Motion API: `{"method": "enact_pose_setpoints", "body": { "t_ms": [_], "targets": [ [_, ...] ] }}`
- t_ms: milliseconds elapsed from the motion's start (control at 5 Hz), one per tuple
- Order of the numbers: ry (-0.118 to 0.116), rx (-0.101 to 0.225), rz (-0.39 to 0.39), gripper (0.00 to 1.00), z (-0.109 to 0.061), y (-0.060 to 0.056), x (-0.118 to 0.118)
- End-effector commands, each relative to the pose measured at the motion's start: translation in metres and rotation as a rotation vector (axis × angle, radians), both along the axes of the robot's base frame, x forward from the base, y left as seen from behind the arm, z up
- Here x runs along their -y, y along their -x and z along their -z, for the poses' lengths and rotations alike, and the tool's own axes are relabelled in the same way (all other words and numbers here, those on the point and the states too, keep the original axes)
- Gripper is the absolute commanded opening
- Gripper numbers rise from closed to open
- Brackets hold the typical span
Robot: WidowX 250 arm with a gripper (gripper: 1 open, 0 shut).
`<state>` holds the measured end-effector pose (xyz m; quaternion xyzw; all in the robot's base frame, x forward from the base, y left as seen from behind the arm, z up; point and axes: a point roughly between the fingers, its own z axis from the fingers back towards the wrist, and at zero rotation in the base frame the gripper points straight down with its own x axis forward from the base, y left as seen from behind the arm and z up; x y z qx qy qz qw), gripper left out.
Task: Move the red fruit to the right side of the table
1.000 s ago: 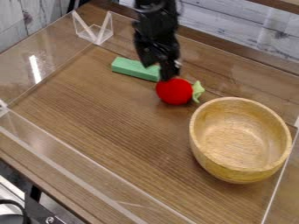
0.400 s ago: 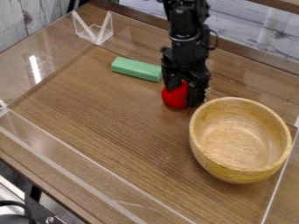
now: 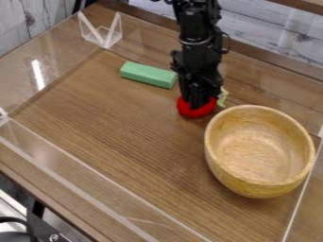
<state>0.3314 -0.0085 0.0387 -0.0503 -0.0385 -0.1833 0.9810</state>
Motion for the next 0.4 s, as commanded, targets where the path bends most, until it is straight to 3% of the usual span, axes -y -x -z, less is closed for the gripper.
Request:
{"method": "enact_pose_setpoints", "body": {
  "t_ms": [0,200],
  "targets": [
    [-0.003,0.034,-0.022,0.0,-0.02,-0.011,0.007],
    [-0.002,0.032,-0.036,0.0,-0.028,-0.009,-0.004]
  ]
}}
